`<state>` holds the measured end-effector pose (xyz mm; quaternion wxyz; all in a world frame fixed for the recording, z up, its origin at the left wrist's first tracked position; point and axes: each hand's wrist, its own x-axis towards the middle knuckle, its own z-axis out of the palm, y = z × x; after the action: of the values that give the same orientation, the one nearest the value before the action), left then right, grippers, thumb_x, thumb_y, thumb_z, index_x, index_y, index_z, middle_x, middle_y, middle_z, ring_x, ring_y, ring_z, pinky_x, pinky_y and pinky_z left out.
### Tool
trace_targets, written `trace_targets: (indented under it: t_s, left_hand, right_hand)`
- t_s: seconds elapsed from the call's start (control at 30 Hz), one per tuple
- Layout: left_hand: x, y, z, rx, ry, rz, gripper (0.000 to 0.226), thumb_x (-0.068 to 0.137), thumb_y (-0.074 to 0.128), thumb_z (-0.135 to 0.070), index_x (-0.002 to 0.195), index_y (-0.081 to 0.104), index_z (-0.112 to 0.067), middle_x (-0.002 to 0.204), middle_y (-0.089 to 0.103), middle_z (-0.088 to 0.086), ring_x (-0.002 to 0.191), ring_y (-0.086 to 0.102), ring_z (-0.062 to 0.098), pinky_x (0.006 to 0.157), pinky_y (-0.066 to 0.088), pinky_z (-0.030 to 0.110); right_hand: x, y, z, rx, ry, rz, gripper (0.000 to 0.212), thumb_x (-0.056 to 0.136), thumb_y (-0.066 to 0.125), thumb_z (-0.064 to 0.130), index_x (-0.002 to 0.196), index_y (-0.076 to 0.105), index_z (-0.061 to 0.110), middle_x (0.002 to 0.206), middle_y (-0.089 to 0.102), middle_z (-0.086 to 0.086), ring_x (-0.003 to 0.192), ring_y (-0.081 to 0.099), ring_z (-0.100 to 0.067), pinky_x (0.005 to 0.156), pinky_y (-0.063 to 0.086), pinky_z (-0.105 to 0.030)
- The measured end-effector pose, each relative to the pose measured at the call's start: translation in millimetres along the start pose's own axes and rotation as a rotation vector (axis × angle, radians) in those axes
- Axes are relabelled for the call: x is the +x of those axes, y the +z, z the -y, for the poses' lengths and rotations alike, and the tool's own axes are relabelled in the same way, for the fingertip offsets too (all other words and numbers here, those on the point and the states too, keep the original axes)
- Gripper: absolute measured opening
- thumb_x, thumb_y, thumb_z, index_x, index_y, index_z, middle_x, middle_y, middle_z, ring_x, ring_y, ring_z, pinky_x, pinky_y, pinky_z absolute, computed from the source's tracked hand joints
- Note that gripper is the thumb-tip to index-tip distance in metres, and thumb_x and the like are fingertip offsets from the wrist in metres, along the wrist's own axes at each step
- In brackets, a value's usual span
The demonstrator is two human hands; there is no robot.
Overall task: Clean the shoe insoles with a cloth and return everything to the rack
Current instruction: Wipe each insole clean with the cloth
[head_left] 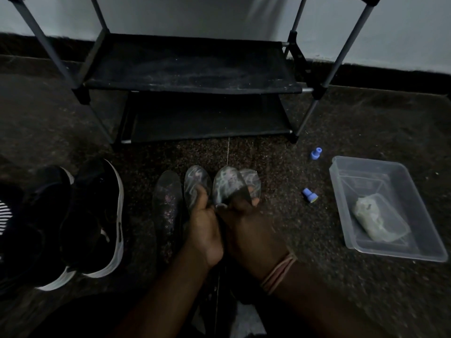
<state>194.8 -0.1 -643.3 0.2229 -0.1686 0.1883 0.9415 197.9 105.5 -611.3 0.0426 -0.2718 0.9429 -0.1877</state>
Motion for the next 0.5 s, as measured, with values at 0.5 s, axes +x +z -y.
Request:
trace_targets:
  t_s: [0.5]
  left_hand:
    - [3.9,3.6,15.8,0.24,0.025,-0.202,0.06,0.102,0.036,-0.058,0.129,0.067,-0.014,0.13,0.068,0.013,0.122,0.064,0.027,0.106,0.045,0.045]
  right_hand:
    - [2.4,-15.8,-29.9,-0.227,0.14,-0.098,0.037,0.088,0.047,0.036,0.12,0.064,0.031,0.103,0.059,0.0,0.085,0.059,-0.025,0.074,0.045,-0.039]
